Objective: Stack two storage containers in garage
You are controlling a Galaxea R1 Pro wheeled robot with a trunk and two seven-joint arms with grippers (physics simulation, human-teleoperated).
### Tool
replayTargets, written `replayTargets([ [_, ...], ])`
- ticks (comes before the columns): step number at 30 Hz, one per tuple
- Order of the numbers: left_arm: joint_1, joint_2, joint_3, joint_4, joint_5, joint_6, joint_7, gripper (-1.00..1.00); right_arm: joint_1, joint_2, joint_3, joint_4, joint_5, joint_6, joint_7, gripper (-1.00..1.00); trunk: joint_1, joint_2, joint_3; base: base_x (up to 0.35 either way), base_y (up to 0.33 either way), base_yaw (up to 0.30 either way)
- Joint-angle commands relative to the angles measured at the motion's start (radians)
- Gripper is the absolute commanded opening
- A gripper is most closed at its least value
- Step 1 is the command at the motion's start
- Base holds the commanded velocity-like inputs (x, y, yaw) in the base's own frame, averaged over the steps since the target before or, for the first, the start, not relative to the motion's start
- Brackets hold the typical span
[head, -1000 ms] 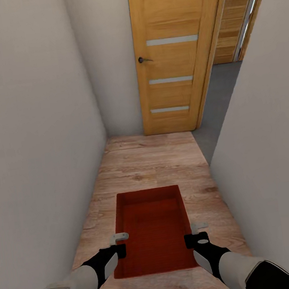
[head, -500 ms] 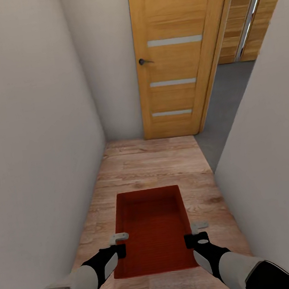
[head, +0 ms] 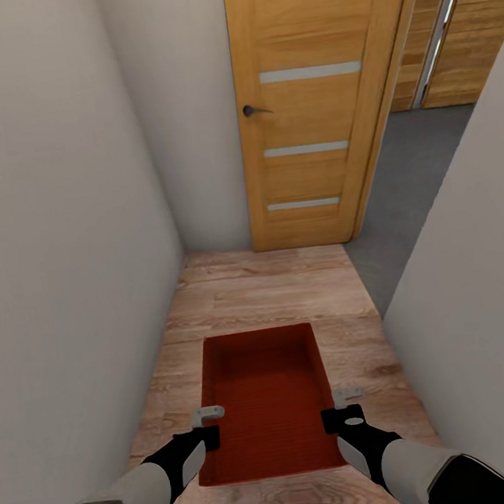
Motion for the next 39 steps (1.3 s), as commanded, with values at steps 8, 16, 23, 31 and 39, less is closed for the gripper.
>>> replayTargets([
  [8,0.0,0.025,-0.021,-0.005,-0.009,-0.013,0.009,-1.0,0.0,0.001,-0.004,0.019,-0.022,-0.004,-0.003,-1.0,0.001,0.0,-0.001,0.322,0.0,0.0],
  [16,0.0,0.025,-0.021,-0.005,-0.009,-0.013,0.009,-1.0,0.0,0.001,-0.004,0.019,-0.022,-0.004,-0.003,-1.0,0.001,0.0,-0.001,0.323,0.0,0.0],
  [23,0.0,0.025,-0.021,-0.005,-0.009,-0.013,0.009,-1.0,0.0,0.001,-0.004,0.019,-0.022,-0.004,-0.003,-1.0,0.001,0.0,-0.001,0.322,0.0,0.0],
  [31,0.0,0.025,-0.021,-0.005,-0.009,-0.013,0.009,-1.0,0.0,0.001,-0.004,0.019,-0.022,-0.004,-0.003,-1.0,0.001,0.0,-0.001,0.322,0.0,0.0],
  [39,0.0,0.025,-0.021,-0.005,-0.009,-0.013,0.009,-1.0,0.0,0.0,-0.004,0.019,-0.022,-0.004,-0.002,-1.0,0.001,0.0,-0.001,0.323,0.0,0.0],
])
